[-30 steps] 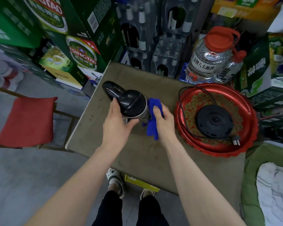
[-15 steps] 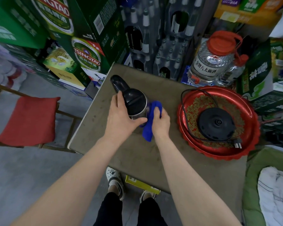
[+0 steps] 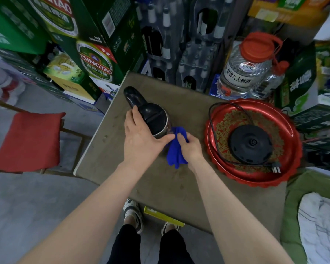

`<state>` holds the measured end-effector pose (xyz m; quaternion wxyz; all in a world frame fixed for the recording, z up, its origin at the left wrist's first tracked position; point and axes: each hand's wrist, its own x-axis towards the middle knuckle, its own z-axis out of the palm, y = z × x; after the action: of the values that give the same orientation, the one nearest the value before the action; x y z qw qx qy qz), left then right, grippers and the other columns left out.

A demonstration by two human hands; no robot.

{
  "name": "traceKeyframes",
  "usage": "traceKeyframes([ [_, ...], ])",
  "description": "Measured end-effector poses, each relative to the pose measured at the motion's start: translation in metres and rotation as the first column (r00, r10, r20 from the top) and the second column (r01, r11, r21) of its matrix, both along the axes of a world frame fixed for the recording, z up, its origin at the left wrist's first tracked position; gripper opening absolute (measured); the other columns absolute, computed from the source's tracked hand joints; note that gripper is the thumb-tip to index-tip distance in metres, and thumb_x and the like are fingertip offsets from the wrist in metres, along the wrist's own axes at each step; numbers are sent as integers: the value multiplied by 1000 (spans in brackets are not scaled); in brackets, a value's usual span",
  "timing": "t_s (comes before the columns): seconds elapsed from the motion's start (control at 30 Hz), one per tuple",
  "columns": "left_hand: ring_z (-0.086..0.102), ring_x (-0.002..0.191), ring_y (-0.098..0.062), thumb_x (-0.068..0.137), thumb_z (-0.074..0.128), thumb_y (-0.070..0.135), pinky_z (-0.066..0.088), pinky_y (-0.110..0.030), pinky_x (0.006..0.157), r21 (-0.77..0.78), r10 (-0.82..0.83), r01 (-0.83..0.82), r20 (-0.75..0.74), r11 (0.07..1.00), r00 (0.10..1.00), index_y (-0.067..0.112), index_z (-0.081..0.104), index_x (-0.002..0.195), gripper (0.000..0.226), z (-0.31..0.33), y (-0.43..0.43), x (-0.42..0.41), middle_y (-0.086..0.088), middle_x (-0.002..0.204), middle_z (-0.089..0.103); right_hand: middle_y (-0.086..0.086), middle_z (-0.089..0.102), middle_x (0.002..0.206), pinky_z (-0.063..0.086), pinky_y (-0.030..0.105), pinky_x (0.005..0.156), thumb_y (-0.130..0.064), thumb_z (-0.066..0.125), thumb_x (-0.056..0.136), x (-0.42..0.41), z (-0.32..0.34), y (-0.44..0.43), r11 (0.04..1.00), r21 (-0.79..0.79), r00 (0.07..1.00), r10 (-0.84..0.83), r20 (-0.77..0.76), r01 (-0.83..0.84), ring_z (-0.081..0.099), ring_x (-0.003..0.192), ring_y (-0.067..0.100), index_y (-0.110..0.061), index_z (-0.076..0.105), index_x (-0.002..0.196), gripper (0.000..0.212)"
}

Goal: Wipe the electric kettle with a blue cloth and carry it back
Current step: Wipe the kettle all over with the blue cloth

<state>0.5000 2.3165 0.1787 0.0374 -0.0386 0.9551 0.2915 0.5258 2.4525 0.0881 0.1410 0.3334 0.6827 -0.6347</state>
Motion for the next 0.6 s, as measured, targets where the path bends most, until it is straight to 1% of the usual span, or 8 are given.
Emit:
traceKeyframes([
  [0.1,29,143,-38,58,84,59,37,-49,109,-98,90,-93,-31,991,995,5,16,153,128,-3,16,1,-18,155,27,6,77,112,56,53,102,-28,61,103,7,7,12,999,-36,999,37,30,-36,73,107,28,-33,71,102,12],
  [0.17,29,142,-39,60,85,47,35,-49,112,-99,64,-66,-31,993,998,4,18,152,121,-5,14,-5,-20,154,27,4,76,119,54,51,105,-26,62,102,5,16,12,999,-22,997,-42,-58,40,71,113,24,-28,73,116,18],
  [0.23,28,143,-39,60,85,33,29,-48,117,-60,-74,73,-29,996,997,4,21,152,116,-5,-3,-13,-19,154,28,0,68,134,49,45,113,-24,62,102,0,32,7,993,25,976,-106,-192,113,64,125,19,-23,67,133,32],
  [0.37,36,139,-35,60,84,20,39,-50,110,-66,-256,256,17,964,967,18,22,153,112,1,-33,-24,-8,155,26,-4,44,157,29,15,116,-20,56,104,-9,55,-22,980,197,915,55,-400,27,41,142,4,-24,58,146,42],
  [0.43,42,135,-33,61,84,20,45,-48,104,-70,-267,269,37,961,963,22,22,153,111,2,-35,-25,-5,155,26,-5,41,160,25,10,118,-22,51,107,-8,49,-40,977,209,902,55,-428,40,35,145,0,-23,54,150,43],
  [0.5,44,133,-31,60,86,22,46,-45,101,-70,-286,288,36,955,958,22,23,152,111,2,-37,-26,-3,155,27,1,48,158,29,26,124,-25,47,109,-9,23,-44,988,126,952,-49,-301,91,41,148,12,-18,54,149,42],
  [0.57,45,132,-29,60,86,23,47,-45,99,-60,-301,303,45,951,953,24,23,152,112,3,-41,-28,-1,155,26,8,59,147,37,42,120,-28,47,108,-10,-3,-33,996,56,996,-72,-50,75,52,140,26,-15,57,146,41],
  [0.6,45,132,-28,60,87,23,48,-45,99,-53,-313,315,49,947,948,24,23,152,112,4,-42,-28,0,155,26,9,63,141,40,44,118,-27,47,107,-9,-7,-29,997,56,998,-56,6,56,56,135,29,-14,59,143,40],
])
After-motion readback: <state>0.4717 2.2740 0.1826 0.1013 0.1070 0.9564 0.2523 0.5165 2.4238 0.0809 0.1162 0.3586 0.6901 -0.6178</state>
